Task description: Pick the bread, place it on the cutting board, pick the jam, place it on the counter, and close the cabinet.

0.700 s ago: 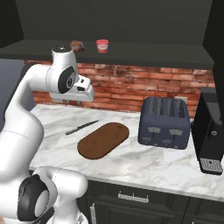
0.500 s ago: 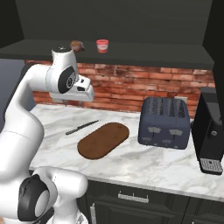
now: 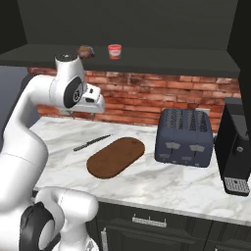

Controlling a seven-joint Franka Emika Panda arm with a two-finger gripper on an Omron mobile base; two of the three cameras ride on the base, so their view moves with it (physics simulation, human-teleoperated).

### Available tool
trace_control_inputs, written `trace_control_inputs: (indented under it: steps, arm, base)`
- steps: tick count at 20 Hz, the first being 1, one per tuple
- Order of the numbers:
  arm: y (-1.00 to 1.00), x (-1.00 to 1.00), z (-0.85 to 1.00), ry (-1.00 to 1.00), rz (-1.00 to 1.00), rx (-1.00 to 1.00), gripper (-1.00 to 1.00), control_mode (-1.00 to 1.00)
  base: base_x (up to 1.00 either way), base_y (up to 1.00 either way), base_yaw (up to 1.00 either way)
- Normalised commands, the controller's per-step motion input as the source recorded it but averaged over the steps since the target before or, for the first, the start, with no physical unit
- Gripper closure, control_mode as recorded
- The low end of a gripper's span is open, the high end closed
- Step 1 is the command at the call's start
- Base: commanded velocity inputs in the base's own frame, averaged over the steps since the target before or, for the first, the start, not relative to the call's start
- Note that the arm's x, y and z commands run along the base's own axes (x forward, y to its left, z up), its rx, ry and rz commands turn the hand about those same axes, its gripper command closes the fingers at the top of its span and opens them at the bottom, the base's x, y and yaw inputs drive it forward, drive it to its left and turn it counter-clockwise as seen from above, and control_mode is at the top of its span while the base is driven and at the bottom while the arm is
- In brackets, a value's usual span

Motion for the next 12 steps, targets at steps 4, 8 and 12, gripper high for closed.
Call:
trace_control_inputs:
  steps: [4,8,12]
  arm:
    - [-0.06,-0.1,0.01,-0.14,0.0,0.0,-1.0,-1.0]
    - [-0.08,-0.12,0.03,-0.15,0.0,0.0,-1.0,-1.0]
    - [-0.13,-0.13,0.06,-0.14,0.0,0.0,-1.0,-1.0]
  base:
    - [0.0,0.0,0.0]
    - [0.0,0.0,0.0]
    - [0.0,0.0,0.0]
